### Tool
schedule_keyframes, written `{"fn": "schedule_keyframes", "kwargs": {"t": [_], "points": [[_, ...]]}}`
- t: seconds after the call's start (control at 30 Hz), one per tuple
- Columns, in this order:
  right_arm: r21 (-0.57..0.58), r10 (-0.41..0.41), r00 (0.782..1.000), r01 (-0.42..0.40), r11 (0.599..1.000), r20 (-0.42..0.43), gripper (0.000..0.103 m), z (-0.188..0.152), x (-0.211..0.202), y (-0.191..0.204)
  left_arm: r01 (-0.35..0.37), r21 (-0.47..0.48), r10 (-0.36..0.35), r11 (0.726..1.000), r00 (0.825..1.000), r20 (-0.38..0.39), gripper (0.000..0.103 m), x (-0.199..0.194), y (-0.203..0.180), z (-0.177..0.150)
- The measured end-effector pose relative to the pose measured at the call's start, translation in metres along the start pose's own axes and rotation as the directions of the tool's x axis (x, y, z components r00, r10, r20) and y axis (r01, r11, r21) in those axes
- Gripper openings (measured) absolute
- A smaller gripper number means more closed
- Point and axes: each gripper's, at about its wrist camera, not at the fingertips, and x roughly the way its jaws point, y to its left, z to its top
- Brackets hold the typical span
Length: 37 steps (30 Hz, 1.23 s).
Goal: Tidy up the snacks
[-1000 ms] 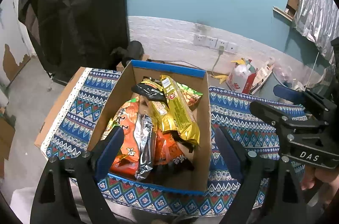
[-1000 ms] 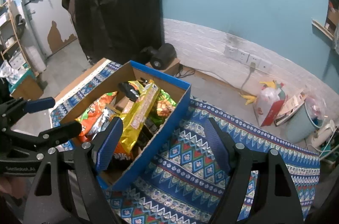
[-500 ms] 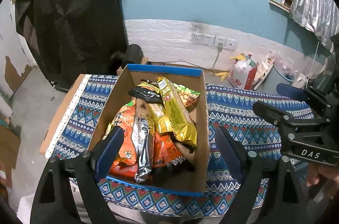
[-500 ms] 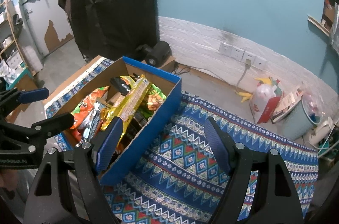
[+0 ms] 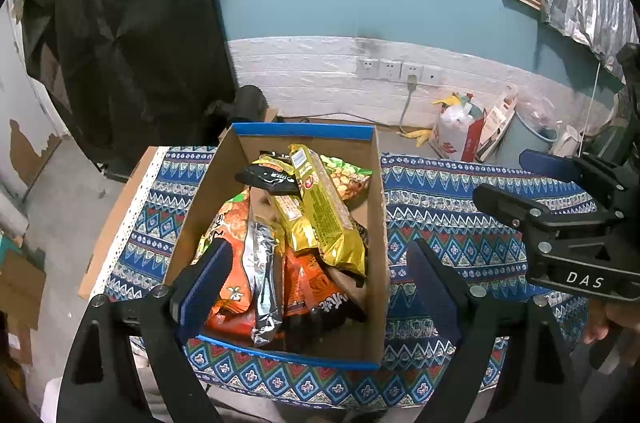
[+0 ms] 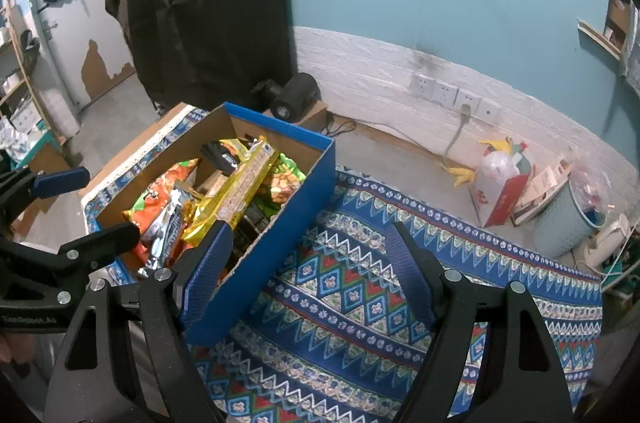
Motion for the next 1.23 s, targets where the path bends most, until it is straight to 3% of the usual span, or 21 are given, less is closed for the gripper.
{"fn": "schedule_keyframes", "kwargs": {"t": [0.67,1.23], "points": [[0.004,-0.001,1.0,0.001,1.0,-0.006,0.078,-0.001,-0.002,-0.007,-0.052,-0.028,0.052,0.998,0.999,-0.01,0.09,0.002,0.003,0.0],[0.004,-0.002,1.0,0.002,1.0,-0.008,0.078,-0.001,-0.002,-0.008,-0.042,-0.049,0.042,0.998,0.999,-0.005,0.09,0.001,0.007,0.0]]}}
